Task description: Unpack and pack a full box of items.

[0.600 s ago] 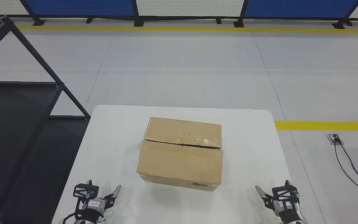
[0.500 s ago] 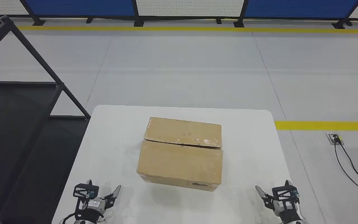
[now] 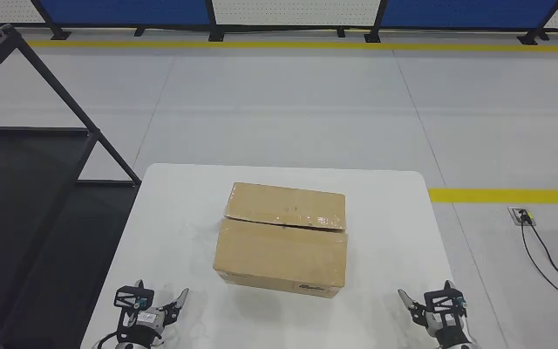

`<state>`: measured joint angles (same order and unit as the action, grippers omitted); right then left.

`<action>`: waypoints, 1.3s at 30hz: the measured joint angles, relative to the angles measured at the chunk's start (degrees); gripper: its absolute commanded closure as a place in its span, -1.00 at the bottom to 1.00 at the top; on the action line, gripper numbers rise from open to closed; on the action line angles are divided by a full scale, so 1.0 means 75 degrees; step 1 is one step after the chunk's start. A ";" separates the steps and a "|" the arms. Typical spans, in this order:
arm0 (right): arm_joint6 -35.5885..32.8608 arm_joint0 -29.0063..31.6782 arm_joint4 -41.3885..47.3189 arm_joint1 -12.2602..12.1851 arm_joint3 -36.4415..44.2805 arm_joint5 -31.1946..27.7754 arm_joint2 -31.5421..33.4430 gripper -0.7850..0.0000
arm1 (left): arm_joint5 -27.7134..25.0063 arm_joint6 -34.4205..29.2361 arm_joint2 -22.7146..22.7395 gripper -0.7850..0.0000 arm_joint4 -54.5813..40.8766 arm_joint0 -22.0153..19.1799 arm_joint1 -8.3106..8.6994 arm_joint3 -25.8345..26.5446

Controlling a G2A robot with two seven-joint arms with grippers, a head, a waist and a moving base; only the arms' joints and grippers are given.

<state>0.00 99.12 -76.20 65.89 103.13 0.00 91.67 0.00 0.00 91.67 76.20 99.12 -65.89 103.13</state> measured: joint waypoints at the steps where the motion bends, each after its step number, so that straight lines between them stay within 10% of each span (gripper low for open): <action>1: 0.0000 0.0000 0.0000 0.0000 0.0000 0.0000 0.0000 -0.97 | 0.0000 0.0000 0.0000 -1.00 0.0000 0.0000 0.0000 0.0000; 39: -0.1386 0.0377 0.1552 -0.0053 0.2118 -0.1899 0.0466 -1.00 | -0.1458 0.1024 0.0896 -1.00 -0.0222 0.0592 0.0055 0.0888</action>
<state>-10.40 101.95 -64.57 65.49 119.02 -14.24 95.17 -10.94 7.68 98.39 74.54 103.56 -65.48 109.79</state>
